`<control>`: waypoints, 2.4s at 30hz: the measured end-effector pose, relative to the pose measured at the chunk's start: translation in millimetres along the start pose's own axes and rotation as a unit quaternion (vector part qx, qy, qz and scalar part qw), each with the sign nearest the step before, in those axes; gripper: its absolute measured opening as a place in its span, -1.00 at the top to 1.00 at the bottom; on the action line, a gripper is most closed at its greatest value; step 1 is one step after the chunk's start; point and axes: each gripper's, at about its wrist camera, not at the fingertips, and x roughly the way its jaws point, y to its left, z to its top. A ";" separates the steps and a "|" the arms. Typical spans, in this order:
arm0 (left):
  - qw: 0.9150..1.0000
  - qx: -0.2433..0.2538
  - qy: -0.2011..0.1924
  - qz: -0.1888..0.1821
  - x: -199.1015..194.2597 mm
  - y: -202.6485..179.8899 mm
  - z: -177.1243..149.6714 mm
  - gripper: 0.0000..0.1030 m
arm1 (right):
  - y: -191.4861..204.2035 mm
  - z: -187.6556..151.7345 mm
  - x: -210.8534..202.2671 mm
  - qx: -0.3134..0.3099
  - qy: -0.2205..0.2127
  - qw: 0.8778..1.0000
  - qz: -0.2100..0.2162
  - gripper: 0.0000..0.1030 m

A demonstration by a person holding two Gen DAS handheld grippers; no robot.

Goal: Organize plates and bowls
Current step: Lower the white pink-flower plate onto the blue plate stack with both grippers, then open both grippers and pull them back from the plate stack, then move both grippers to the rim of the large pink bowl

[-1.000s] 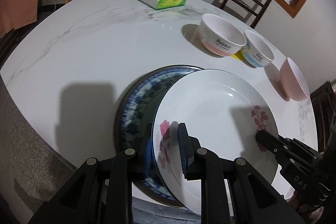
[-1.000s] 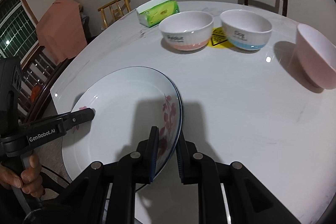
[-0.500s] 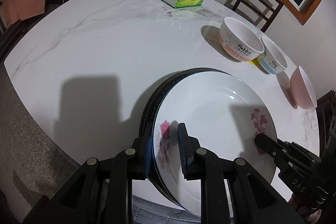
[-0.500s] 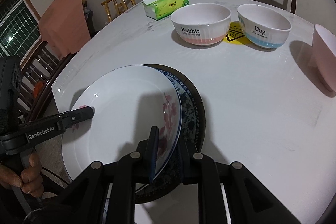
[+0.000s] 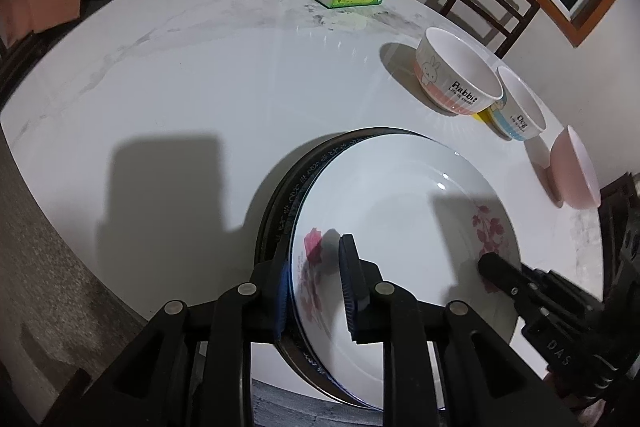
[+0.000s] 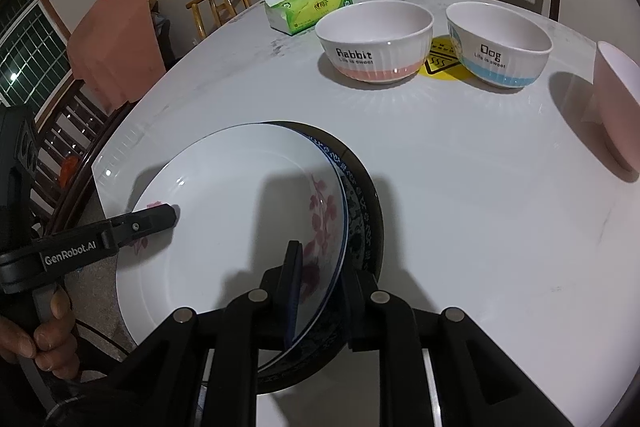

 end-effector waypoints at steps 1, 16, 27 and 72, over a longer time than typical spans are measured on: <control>1.000 -0.003 0.002 -0.004 0.2 0.3 0.5 0.56 | 0.6 -0.1 0.0 -0.001 0.001 1.000 -0.001 0.64; 1.000 -0.011 0.014 -0.001 1.1 -6.2 4.5 0.25 | 9.4 6.8 3.9 -0.011 0.036 0.999 -0.019 0.50; 1.000 -0.004 0.001 0.014 -0.6 -8.6 4.6 0.20 | 22.4 8.0 0.5 -0.043 0.026 0.997 -0.054 0.33; 0.980 0.198 -0.027 0.015 12.4 -180.7 -10.6 -0.24 | -141.2 -37.9 -95.1 0.104 -0.032 0.985 -0.136 0.32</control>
